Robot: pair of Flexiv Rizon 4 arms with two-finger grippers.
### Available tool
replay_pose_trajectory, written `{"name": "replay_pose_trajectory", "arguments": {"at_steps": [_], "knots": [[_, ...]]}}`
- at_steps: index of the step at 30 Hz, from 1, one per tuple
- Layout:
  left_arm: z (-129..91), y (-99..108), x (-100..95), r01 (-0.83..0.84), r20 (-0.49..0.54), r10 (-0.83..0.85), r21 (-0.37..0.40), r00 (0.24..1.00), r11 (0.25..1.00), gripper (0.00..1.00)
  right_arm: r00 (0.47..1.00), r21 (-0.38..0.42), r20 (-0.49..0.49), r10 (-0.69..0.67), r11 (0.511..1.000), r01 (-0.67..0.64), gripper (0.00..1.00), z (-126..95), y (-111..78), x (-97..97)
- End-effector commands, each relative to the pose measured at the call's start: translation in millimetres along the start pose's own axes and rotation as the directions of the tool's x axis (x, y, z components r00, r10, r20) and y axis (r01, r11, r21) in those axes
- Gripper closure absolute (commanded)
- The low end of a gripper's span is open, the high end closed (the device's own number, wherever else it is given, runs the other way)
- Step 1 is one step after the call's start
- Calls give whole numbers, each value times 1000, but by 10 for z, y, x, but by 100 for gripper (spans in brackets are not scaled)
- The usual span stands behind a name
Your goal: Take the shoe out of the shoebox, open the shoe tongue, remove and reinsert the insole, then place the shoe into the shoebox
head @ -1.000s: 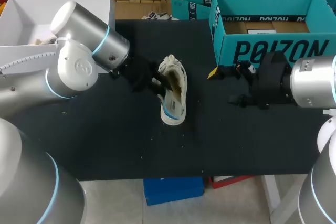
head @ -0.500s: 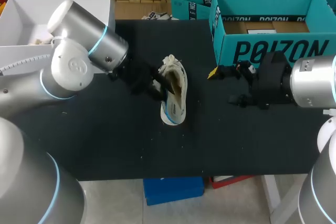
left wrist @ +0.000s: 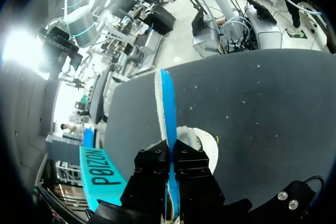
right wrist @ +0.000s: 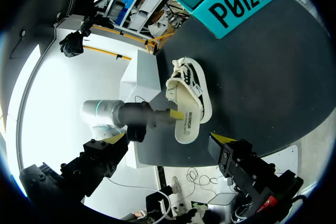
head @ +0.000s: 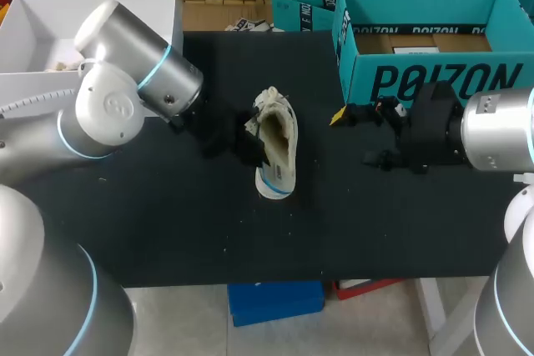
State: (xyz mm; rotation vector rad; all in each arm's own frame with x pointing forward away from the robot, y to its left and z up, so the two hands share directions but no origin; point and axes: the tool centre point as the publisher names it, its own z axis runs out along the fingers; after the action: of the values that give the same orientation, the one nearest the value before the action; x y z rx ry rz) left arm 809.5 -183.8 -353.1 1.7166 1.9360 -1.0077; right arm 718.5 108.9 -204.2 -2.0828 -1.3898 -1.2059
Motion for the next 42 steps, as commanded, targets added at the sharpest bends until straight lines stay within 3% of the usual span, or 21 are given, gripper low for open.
{"name": "replay_pose_trajectory", "arguments": {"at_steps": [1,42], "knots": [[-19,-4,14,1,0,-1,-1,1000,1000,100,1000,0,0,0,1000,0,0,6,-1,1],[-59,253,-27,32,54,-27,-100,998,994,100,1000,0,0,0,1000,0,0,6,-1,1]]}}
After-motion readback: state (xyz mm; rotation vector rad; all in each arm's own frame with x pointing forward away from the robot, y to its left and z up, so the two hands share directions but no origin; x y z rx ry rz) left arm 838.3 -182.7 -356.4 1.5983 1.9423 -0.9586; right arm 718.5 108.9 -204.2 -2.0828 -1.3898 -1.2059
